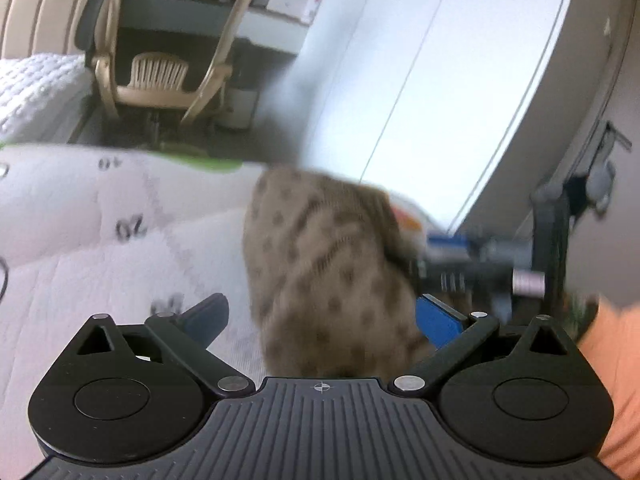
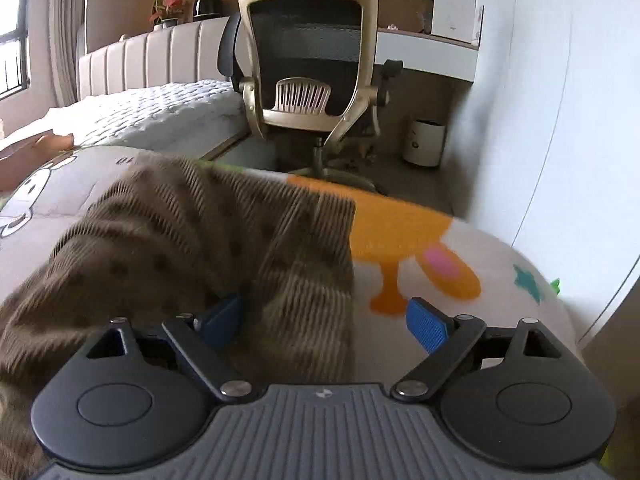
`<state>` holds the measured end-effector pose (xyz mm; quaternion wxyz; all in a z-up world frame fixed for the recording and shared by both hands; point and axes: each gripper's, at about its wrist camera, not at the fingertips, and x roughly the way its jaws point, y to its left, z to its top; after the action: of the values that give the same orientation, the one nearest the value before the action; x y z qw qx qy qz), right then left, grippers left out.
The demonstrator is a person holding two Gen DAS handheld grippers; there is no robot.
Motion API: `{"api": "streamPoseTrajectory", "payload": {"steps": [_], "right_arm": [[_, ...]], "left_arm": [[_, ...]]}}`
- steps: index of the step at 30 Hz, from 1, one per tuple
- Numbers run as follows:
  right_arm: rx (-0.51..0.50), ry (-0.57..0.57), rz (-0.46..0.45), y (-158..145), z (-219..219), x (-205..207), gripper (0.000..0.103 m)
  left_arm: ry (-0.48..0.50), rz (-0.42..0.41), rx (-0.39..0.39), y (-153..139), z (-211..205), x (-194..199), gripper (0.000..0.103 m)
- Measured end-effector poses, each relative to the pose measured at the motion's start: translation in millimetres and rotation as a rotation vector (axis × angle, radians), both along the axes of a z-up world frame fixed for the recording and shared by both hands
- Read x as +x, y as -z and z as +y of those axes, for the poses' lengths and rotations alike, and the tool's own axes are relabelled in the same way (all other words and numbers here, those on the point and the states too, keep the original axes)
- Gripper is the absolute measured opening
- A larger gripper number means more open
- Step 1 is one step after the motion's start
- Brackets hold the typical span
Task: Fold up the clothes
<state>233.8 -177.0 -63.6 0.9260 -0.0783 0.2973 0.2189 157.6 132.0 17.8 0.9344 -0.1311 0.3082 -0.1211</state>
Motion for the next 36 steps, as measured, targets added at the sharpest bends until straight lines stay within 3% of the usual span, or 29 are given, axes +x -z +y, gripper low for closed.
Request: {"api": "streamPoseTrajectory", "payload": {"steps": [6, 11, 15, 18, 20, 23, 28, 30, 32, 34, 36], "right_arm": [[-0.045, -0.017, -0.063, -8, 2, -7, 0.089], [0.02, -0.011, -0.144, -36, 0, -21, 0.089], [0.117, -0.146, -0.145, -55, 12, -46, 0.089], [0.116, -0.251, -0.085, -46, 30, -55, 0.089], [0.06, -0.29, -0.028, -26, 45, -52, 0.089], [0.041, -0.266, 0.029, -3, 54, -47, 0.092], [0.016, -0.283, 0.04, -8, 64, -59, 0.093], [0.001, -0.306, 0.044, -8, 68, -68, 0.1], [-0.003, -0.341, 0.044, -10, 71, -79, 0.1], [0.032, -0.379, 0.048, -21, 62, -89, 0.099], [0.01, -0.35, -0.026, -34, 44, -104, 0.099]], "left_arm": [[-0.051, -0.063, 0.114, -22, 7, 48, 0.102], [-0.043, -0.003, 0.237, -15, 0, 106, 0.102], [-0.024, 0.066, 0.338, 5, -19, 146, 0.103], [-0.025, 0.09, 0.306, 17, -21, 159, 0.103], [-0.021, 0.094, 0.286, 21, -18, 162, 0.103], [-0.004, 0.1, 0.266, 22, -12, 163, 0.103], [-0.002, 0.097, 0.255, 23, -10, 163, 0.103], [-0.008, 0.096, 0.251, 23, -10, 164, 0.103], [-0.011, 0.094, 0.248, 21, -9, 162, 0.103], [-0.023, 0.082, 0.241, 16, -4, 156, 0.103], [-0.043, 0.072, 0.212, 10, 5, 142, 0.103]]}}
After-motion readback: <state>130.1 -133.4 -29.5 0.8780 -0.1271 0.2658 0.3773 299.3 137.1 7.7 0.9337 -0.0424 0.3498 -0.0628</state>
